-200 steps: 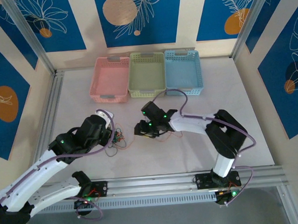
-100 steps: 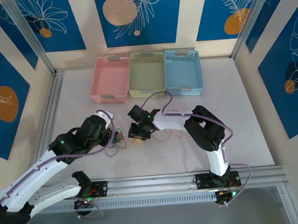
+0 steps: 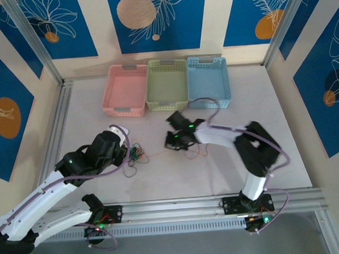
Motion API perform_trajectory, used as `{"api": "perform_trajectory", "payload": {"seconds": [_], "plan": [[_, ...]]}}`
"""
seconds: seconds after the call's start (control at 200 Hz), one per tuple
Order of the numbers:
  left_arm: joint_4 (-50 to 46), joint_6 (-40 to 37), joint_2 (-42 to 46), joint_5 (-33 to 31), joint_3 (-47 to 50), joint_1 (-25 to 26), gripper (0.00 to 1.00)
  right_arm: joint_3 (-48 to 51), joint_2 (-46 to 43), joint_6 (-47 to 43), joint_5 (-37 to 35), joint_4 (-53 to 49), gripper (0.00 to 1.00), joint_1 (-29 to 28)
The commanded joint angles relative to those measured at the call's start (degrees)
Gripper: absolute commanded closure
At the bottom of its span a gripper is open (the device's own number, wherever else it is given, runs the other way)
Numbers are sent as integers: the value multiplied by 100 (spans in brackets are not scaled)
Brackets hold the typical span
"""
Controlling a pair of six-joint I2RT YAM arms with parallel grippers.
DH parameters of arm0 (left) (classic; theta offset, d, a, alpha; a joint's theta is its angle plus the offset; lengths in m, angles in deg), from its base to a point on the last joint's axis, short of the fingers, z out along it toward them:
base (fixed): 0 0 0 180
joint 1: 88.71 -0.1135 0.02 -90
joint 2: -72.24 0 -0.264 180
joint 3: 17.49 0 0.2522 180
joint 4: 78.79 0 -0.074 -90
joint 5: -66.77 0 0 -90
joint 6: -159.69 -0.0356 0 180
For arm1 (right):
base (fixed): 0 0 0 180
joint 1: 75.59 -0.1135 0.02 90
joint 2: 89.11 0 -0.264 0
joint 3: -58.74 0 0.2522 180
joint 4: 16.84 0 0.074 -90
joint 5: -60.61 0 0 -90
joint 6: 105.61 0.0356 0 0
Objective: Untangle the cables
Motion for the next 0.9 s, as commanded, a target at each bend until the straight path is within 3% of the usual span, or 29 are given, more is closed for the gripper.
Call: {"api": "perform_trajectory", "payload": {"seconds": [0.0, 0.185, 0.31, 0.625, 0.79, 0.89], "plan": [[96, -50, 174, -214, 26, -69, 100, 1010, -1154, -519, -64, -222, 100, 1102], [41, -41, 222, -371, 8, -73, 100, 2209, -2521, -1166, 1005, -232, 100, 3712], [33, -36, 238, -436, 8, -81, 100, 2441, -2696, -1439, 1377, -196, 100, 4655], [-22, 17, 417, -742, 18, -84, 100, 2628, -2405, -1319, 1698, 151, 100, 5030], [11, -18, 302, -505, 11, -83, 100, 2579, -2500, -1385, 1758, 145, 100, 4907], [32, -32, 306, -414, 17, -85, 100, 2367, -2749, -1512, 1397, -185, 100, 4546]]}}
